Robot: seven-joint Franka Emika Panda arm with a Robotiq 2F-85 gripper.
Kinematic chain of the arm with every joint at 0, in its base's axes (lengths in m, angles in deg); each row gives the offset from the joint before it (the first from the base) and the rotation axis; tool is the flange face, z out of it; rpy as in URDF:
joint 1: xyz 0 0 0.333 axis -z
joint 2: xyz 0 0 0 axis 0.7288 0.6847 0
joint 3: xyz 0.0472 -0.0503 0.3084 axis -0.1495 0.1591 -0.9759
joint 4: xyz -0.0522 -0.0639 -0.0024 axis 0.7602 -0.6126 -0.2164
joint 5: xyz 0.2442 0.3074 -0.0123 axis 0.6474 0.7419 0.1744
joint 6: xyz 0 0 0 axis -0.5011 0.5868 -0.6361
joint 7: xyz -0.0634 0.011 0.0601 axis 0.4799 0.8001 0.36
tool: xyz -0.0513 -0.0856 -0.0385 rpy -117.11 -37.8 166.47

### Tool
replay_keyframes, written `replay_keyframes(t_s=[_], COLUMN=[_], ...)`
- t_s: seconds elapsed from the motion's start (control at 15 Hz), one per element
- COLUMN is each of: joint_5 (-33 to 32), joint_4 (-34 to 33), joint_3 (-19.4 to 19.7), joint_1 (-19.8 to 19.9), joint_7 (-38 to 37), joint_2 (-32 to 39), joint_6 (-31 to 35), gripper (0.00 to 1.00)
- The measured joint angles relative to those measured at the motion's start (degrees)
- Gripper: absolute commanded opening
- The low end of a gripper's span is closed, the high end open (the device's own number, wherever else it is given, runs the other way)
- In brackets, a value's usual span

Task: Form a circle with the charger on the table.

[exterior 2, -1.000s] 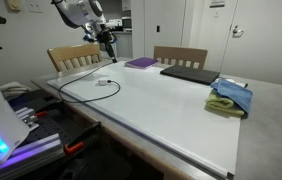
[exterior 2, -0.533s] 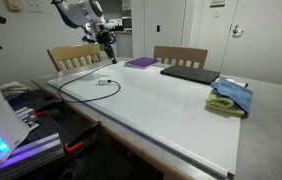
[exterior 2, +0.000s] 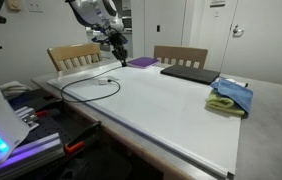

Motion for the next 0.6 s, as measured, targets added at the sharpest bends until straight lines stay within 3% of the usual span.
replay_keyframes(t_s=[0.6], joint_5=[0.0], joint_4=[0.2], joint_3=[0.0], joint_1=[9.9], joint_7=[-20.4], joint_2=[-0.4], joint_6=[-3.1], gripper=[0.02])
